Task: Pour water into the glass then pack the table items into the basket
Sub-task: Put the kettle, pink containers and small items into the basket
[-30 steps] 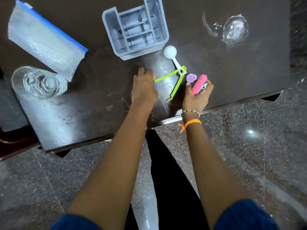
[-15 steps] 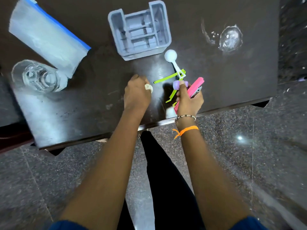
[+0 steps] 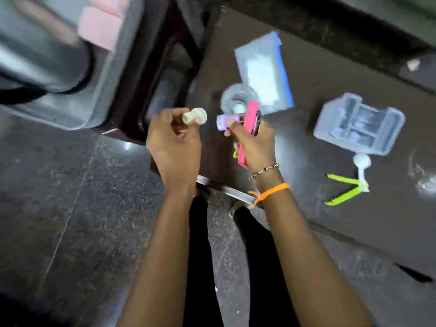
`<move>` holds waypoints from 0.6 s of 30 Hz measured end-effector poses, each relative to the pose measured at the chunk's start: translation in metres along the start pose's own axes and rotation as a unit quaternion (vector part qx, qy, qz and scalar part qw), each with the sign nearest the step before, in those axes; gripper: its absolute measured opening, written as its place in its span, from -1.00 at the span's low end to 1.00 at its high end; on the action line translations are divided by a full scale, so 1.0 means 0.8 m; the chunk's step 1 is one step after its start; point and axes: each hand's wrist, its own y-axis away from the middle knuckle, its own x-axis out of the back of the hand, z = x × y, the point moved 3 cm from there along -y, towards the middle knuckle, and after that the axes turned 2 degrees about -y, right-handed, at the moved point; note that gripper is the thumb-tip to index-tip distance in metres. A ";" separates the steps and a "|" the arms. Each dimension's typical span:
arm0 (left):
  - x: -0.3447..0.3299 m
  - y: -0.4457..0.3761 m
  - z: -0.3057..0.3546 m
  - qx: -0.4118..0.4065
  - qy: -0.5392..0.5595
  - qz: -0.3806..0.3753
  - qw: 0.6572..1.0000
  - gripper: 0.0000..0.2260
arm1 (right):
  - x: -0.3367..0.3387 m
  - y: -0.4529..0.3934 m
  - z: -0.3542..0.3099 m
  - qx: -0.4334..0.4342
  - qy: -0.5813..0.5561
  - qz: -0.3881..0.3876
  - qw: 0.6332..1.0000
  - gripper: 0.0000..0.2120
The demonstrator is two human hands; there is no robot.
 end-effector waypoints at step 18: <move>0.132 -0.217 -0.127 0.137 -0.262 0.037 0.955 -0.74 | -0.386 -0.088 -0.069 0.389 0.664 -0.309 0.559 -0.80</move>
